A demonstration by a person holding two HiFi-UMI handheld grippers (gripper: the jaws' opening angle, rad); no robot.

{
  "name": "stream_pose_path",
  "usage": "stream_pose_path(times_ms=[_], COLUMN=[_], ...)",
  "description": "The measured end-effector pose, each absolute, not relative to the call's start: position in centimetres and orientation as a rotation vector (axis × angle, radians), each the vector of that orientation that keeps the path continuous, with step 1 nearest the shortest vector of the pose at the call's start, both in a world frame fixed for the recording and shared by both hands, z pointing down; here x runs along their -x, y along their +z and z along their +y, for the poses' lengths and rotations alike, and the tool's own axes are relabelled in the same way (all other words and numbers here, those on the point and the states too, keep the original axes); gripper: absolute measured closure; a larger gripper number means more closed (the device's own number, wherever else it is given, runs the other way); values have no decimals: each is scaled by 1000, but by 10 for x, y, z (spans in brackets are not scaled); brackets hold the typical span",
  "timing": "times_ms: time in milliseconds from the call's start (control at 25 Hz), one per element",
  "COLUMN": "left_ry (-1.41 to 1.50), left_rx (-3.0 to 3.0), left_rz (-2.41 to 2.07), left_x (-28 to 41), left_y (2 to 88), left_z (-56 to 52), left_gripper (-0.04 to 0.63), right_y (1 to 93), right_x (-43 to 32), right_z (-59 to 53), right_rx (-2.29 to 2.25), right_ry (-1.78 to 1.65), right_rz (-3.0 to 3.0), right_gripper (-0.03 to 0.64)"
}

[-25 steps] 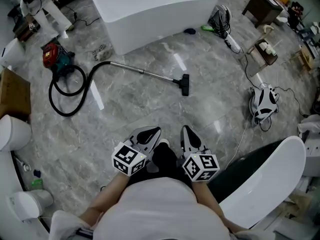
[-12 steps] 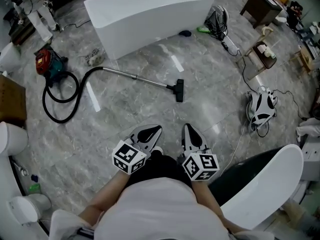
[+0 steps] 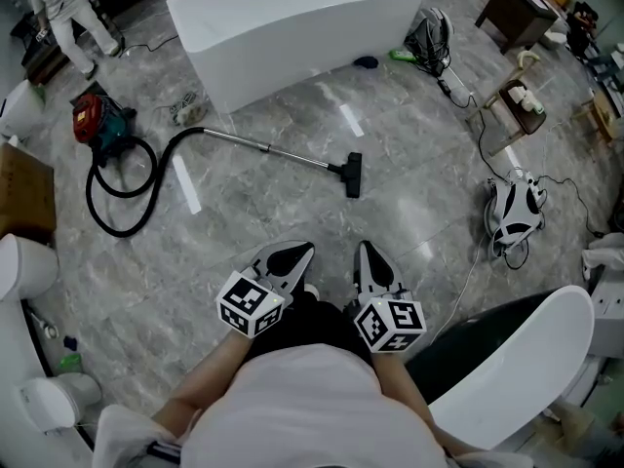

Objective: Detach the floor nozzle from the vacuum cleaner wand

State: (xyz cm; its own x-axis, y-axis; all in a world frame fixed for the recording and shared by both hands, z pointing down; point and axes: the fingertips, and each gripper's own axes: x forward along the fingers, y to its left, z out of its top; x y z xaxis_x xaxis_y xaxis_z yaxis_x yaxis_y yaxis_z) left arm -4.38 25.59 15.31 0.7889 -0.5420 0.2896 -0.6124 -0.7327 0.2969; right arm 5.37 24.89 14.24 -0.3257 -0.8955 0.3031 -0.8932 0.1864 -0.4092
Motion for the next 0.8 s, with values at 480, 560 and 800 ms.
stream_pose_path(times_ms=[480,560,800], left_ry=[278,275,267], left_rx=[-2596,-2596,-2583], left_rz=[-843,-836,-835], left_x=[27,26,19], left_y=[157,159,161], left_z=[233,227,205], left_gripper=[584,584,584], right_y=[146,148,154], right_x=[-70,-69,-76], right_z=[232,228,214], right_rx=[1842,1841,1858], right_ry=[-857,-859,-879], right_rz=[2394,2403,2394], right_gripper=[600,600,600])
